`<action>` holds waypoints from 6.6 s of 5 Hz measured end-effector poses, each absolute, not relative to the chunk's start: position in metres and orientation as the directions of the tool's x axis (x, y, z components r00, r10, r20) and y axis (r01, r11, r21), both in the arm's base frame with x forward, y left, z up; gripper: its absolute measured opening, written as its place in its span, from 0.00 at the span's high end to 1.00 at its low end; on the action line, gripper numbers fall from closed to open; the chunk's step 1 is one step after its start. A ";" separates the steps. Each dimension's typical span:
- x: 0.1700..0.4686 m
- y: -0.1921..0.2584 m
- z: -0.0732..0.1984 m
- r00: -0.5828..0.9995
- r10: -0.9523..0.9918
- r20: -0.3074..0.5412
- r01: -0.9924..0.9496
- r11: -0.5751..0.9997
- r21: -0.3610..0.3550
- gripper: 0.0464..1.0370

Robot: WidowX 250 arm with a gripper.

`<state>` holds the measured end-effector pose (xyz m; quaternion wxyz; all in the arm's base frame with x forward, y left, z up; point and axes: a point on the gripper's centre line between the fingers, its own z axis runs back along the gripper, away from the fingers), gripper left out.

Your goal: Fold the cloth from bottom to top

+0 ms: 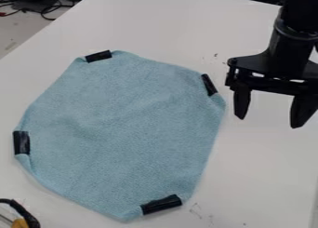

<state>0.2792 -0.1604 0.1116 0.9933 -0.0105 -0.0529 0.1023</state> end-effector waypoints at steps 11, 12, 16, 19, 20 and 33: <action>0.147 -0.025 0.015 0.323 -0.941 0.101 0.945 0.327 0.021 0.04; 0.147 -0.027 0.003 0.320 -0.946 0.055 0.946 0.322 0.035 0.04; 0.163 -0.035 -0.002 0.304 -0.949 0.086 0.944 0.312 0.105 0.56; 0.175 -0.027 0.024 0.308 -0.951 0.011 0.946 0.307 0.106 0.99; 0.190 -0.023 0.051 0.340 -0.940 0.006 0.934 0.338 0.119 0.99; 0.425 0.068 0.057 0.525 -0.850 0.044 0.847 0.527 0.065 0.04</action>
